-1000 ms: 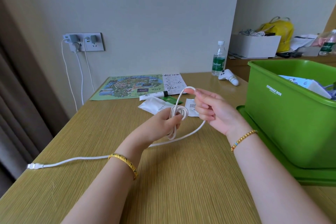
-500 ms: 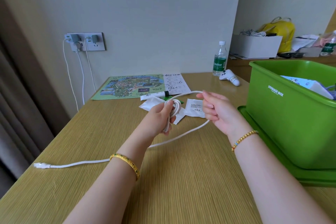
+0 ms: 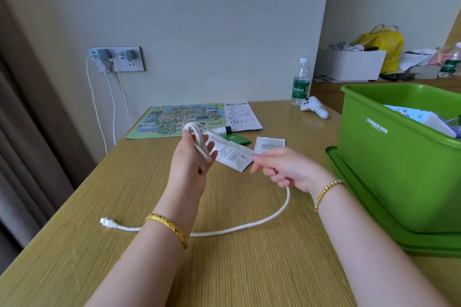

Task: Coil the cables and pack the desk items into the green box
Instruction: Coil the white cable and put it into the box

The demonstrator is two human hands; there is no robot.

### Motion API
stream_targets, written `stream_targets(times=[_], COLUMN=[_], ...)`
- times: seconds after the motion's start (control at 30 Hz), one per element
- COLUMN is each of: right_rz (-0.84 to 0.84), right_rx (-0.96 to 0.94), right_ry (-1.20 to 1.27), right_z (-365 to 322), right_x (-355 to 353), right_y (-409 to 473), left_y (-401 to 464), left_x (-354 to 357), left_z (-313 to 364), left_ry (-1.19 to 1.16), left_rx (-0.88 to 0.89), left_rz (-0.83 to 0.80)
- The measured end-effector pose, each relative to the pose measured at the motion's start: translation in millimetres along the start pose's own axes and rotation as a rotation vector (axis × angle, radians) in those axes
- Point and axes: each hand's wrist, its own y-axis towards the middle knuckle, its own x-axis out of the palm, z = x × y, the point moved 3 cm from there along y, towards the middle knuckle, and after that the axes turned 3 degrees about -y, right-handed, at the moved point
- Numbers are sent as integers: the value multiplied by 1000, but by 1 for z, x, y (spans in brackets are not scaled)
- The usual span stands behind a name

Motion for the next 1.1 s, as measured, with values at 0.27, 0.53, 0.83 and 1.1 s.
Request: stream_targets(times=[0.27,0.53,0.83,1.1], right_rz=[-202,-108,135,120], right_rx=[90,40,-119,-301], right_ry=[-311,-300,311,533], right_z=[1,1,-9,-10], right_x=[33,25,-21,-23], right_y=[-1,3,-3,0], left_y=[4,8,14,-3], left_x=[-1,-3,-9,6], left_z=[-4,-3,4,-14], left_ry=[79,445,821,1048], left_rx=[51,219,226,119], left_rz=[-46,7,-69,-474])
